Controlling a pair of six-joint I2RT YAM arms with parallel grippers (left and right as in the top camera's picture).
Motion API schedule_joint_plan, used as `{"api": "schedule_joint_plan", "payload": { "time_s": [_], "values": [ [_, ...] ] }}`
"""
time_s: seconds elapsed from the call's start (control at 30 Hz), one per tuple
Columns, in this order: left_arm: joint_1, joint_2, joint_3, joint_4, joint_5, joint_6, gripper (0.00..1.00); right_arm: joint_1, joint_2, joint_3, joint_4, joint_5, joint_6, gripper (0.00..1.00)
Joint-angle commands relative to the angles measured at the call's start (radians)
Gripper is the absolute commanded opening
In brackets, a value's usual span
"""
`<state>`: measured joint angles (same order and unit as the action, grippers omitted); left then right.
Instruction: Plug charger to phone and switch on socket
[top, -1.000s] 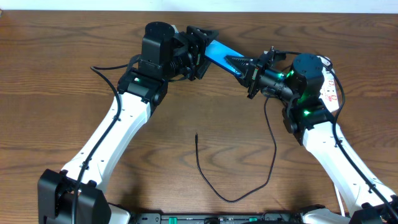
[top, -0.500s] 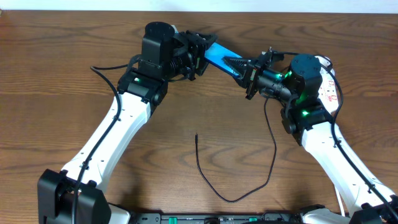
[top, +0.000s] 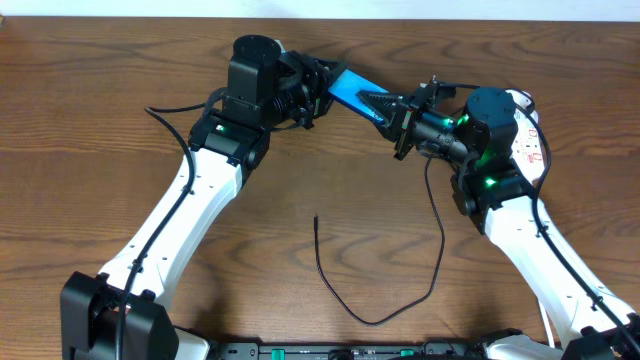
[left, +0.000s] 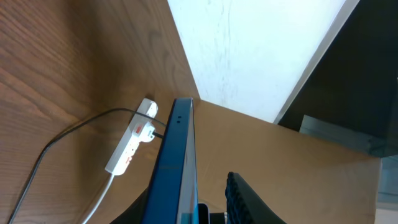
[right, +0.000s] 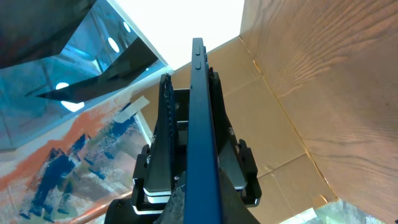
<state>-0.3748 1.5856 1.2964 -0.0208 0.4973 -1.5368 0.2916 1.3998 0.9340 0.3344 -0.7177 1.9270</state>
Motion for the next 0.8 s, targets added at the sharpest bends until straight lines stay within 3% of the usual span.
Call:
{"api": "schedule_joint_plan", "payload": {
  "time_s": [0.0,0.27,0.43,0.53,0.77],
  "values": [
    [0.005,-0.018,0.009,0.003,-0.013,0.014,0.28,0.021,-0.008,0.019,0.015,0.002,0.007,0.02],
    [0.005,-0.018,0.009,0.000,-0.013,0.014,0.27,0.032,-0.008,0.019,0.019,0.002,0.007,0.02],
    [0.005,-0.018,0.009,0.000,-0.013,0.014,0.19,0.032,-0.008,0.019,0.025,0.001,0.006,0.01],
    [0.005,-0.018,0.009,0.000,-0.013,0.014,0.08,0.032,-0.008,0.019,0.025,0.001,0.006,0.01],
    [0.005,-0.018,0.009,0.000,-0.013,0.014,0.07,0.032,-0.008,0.019,0.025,0.001,0.005,0.02]
  ]
}}
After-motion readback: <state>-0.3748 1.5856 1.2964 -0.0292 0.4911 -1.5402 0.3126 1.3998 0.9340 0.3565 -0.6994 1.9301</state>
